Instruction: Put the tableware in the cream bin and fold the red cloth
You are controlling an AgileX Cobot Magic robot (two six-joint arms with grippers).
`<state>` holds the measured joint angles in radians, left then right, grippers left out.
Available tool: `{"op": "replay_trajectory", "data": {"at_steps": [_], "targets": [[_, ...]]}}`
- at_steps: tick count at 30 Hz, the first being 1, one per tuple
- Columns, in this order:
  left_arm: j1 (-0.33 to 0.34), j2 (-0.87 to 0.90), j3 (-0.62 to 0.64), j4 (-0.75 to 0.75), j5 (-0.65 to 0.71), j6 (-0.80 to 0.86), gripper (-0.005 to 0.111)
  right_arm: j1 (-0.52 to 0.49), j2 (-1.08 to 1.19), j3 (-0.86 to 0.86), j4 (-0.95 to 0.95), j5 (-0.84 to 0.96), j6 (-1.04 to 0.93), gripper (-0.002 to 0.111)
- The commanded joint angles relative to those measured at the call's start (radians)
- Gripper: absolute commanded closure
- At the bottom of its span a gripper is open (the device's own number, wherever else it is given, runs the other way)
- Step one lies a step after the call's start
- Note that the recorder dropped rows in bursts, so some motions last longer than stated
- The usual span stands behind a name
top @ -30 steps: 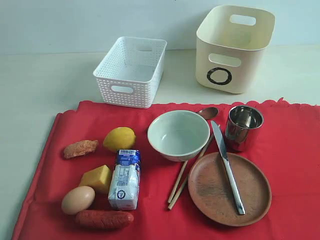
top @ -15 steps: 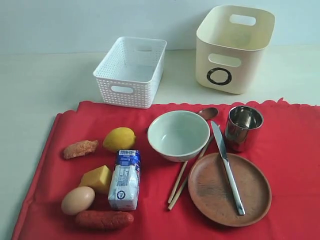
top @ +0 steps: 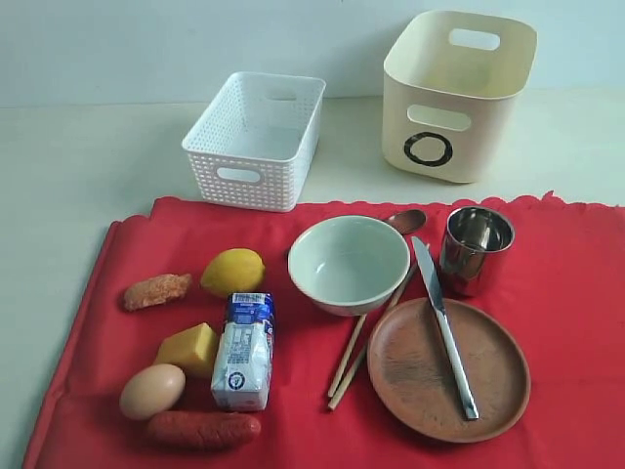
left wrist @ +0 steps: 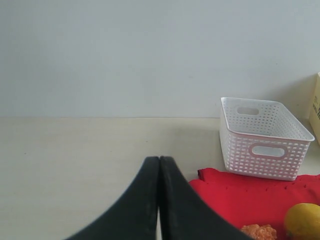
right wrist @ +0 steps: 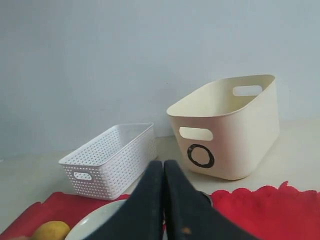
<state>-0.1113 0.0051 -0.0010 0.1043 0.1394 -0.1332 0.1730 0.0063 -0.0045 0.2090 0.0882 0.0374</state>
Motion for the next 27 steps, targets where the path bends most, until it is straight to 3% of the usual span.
{"op": "replay_trajectory", "data": {"at_steps": [1,9,12,18,27], "targets": [[0.001,-0.005,0.001,-0.004,-0.002,0.002,0.106,0.002,0.056,0.005,0.001,-0.03,0.001,0.108],[0.001,-0.005,0.001,-0.004,-0.002,0.0,0.106,0.002,0.466,-0.025,0.001,-0.088,0.001,0.108],[0.001,-0.005,0.001,-0.004,-0.002,0.002,0.106,0.002,0.627,-0.057,0.001,-0.103,0.083,0.108],[0.001,-0.005,0.001,-0.004,-0.002,-0.001,0.106,0.007,0.752,-0.109,0.003,-0.098,0.105,0.108],[0.001,-0.005,0.001,-0.004,-0.002,0.002,0.106,0.262,0.889,-0.248,0.003,-0.107,0.105,0.108]]}}
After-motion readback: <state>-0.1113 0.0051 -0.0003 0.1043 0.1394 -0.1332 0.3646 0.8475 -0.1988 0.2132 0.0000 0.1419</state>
